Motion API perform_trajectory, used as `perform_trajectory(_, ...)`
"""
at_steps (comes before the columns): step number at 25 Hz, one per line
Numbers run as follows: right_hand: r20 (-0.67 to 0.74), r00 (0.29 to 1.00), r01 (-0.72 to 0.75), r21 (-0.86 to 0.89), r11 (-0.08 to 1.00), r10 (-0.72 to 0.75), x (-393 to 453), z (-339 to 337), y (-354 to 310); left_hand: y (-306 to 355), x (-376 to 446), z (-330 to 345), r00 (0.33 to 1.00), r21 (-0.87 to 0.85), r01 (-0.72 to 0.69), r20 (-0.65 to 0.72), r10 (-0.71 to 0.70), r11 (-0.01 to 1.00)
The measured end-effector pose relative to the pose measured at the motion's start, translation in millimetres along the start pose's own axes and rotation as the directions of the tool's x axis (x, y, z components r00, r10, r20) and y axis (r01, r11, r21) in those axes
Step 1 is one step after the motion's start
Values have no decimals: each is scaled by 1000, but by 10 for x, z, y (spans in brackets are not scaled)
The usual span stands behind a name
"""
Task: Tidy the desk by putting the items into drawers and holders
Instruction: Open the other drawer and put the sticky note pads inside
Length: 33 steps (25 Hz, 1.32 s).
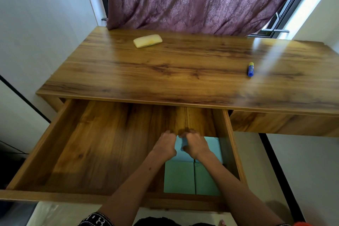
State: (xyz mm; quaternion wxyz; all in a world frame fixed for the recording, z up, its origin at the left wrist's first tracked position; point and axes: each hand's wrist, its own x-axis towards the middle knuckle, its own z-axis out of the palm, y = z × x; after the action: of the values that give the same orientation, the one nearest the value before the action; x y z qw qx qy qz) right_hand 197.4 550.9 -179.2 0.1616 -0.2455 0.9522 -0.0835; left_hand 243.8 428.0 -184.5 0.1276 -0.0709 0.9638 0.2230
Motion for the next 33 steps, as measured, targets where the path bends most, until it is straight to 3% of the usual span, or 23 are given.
perform_trajectory(9, 33, 999, -5, 30, 1000, 3, -67, -28, 9, 25, -49, -24, 1000, -36, 7, 11, -6, 999)
perform_trajectory(18, -16, 999, 31, 12, 999, -31, -108, 63, -36, 57, -104, 55, 999, 73, -28, 38, 25, 997)
perform_trajectory(28, -44, 997, 64, 33, 997, -63, -123, 123, 2, 86, -133, 61, 999, 66, -22, 45, 19, 998)
perform_trajectory(33, -86, 993, 94, 135, 986, -83, -137, 52, 23, 124, -130, -53, 999, 61, -48, 12, 47, 997)
